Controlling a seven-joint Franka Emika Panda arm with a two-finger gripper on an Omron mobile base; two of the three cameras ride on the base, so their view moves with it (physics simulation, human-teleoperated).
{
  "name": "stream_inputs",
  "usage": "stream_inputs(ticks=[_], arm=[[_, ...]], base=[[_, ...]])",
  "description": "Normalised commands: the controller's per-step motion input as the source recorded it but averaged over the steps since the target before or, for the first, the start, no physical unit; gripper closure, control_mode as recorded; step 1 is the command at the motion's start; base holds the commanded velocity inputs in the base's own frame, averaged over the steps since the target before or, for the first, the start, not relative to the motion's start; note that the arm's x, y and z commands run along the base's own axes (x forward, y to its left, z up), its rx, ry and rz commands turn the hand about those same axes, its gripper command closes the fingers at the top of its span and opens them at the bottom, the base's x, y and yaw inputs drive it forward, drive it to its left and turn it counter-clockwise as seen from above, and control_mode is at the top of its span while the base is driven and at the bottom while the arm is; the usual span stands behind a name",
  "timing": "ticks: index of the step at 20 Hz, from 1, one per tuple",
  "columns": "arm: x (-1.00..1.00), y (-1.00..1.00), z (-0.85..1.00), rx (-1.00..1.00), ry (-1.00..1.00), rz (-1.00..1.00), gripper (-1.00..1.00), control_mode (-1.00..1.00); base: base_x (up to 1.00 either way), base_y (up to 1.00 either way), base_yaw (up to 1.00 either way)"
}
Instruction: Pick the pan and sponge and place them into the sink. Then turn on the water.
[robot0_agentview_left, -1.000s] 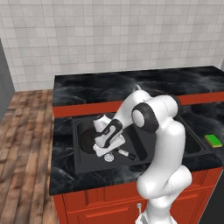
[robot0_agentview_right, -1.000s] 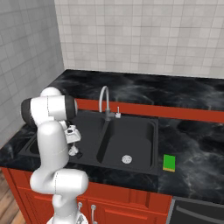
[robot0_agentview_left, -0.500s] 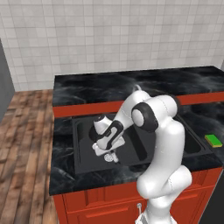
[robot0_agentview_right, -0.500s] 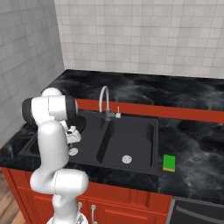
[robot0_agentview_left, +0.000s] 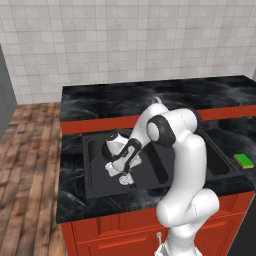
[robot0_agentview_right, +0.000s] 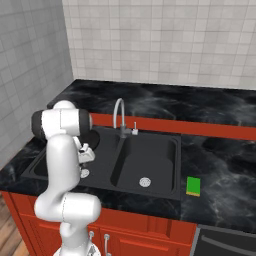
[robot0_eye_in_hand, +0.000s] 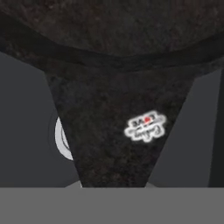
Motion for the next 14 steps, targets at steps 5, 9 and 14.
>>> stream_inputs(ticks=[5, 9, 14], arm=[[0.23, 0.0, -0.61, -0.12, -0.02, 0.01, 1.0, -1.0], [0.24, 0.0, -0.62, -0.15, -0.03, 0.01, 1.0, -1.0], [0.17, 0.0, -0.41, -0.07, -0.03, 0.01, 1.0, -1.0]], base=[[0.0, 0.0, 0.0], [0.0, 0.0, 0.0], [0.0, 0.0, 0.0]])
